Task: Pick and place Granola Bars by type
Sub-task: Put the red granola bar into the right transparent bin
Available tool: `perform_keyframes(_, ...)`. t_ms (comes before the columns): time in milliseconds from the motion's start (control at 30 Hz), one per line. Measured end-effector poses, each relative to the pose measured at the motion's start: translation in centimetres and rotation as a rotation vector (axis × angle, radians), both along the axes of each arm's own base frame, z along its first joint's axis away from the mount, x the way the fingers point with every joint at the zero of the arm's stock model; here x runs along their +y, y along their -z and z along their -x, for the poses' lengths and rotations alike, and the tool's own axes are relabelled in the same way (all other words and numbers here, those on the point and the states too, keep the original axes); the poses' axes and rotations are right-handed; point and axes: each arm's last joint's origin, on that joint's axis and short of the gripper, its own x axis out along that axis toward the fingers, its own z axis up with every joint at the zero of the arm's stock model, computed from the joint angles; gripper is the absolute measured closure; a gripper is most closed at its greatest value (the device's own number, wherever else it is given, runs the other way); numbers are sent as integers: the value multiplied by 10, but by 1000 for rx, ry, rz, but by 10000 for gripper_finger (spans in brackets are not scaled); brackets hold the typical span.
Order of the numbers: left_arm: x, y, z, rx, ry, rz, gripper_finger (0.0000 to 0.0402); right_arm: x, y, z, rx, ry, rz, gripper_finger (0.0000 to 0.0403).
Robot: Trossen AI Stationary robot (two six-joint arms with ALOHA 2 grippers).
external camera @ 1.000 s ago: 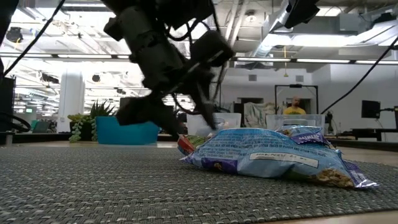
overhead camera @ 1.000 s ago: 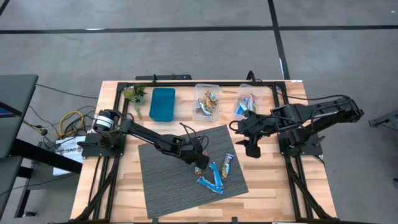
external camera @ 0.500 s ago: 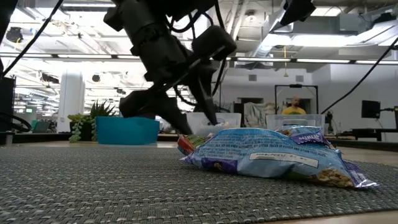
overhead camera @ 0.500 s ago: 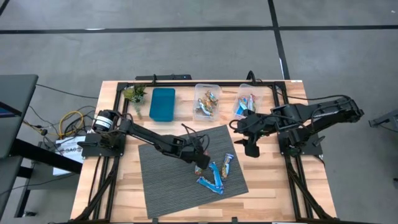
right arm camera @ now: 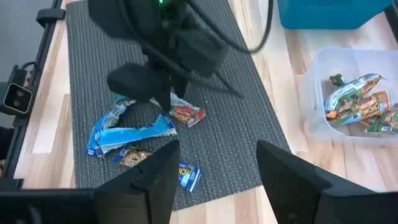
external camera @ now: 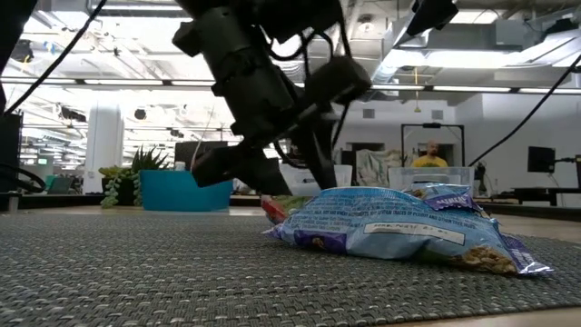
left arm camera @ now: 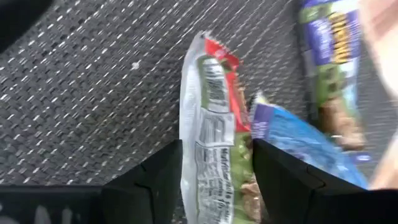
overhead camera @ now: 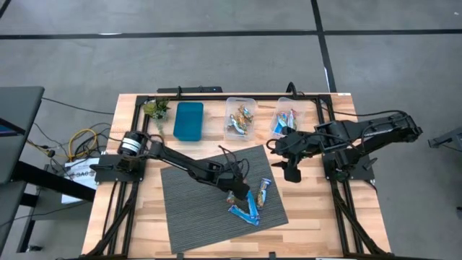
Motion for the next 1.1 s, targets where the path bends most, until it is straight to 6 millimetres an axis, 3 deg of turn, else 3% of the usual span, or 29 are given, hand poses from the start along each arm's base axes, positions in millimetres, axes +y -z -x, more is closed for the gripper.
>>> perform_keyframes(300,-4,-1,-19,120,58,-50,230,0,-1,-1,-18,-6,3,201)
perform_keyframes(567,-7,-22,-29,75,99,-63,335,0,-1,-1,-19,-7,3,201)
perform_keyframes(700,-7,-44,-37,39,128,-115,371,0,-4,0,-30,-21,-26,201)
perform_keyframes(833,-6,-69,-40,52,135,-198,375,-12,-3,11,-27,7,-57,201)
perform_keyframes(1000,1,-111,-29,16,100,-322,368,-38,7,36,-135,110,-206,201)
perform_keyframes(1100,6,-136,-21,-51,73,-383,372,-50,11,44,-305,141,-361,201)
